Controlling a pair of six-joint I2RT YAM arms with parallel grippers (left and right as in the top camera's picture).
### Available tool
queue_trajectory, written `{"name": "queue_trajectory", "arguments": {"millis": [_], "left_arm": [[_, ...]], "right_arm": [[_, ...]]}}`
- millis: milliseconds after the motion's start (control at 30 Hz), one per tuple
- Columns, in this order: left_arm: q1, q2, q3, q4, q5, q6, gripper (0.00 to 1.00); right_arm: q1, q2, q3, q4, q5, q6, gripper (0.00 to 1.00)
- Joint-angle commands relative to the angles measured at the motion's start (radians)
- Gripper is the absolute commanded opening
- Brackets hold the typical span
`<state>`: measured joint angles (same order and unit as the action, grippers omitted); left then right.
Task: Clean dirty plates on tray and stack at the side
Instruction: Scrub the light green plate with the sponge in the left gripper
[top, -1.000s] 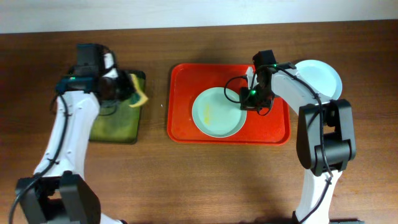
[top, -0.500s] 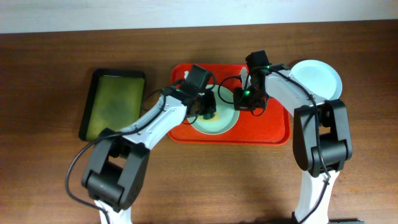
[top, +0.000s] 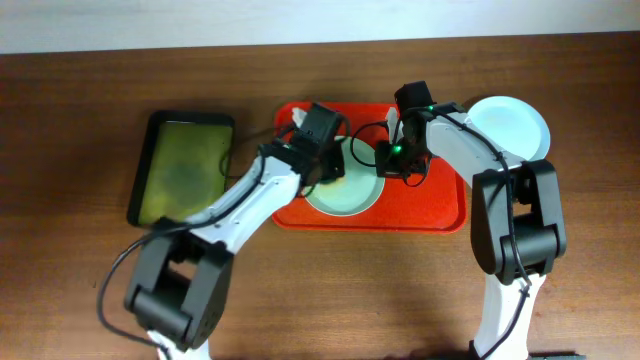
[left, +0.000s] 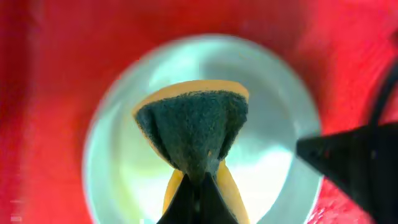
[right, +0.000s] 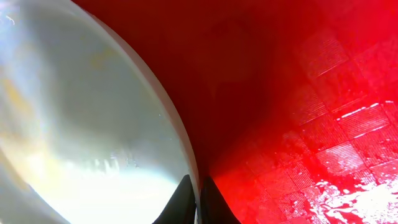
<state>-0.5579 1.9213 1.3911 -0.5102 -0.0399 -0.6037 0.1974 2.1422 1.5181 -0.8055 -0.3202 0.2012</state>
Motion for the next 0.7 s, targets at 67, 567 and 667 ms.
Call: {"name": "queue_trajectory", "arguments": {"millis": [67,567,667], "left_arm": [[-0.026,0.121,0.003,-0.067,-0.146,-0.016,0.00],[0.414,-0.169,-0.002,-0.174,-0.090,0.087,0.00],[0.577,-0.152,-0.053,-0.182,-0.087,0.086,0.00]], "right_arm": [[0.008,0.009,-0.017,-0.007,0.017,-0.001,0.06],[0.008,0.009,-0.017,-0.012,0.018,-0.001,0.06],[0.008,0.009,-0.017,-0.005,0.017,-0.001,0.05]]}}
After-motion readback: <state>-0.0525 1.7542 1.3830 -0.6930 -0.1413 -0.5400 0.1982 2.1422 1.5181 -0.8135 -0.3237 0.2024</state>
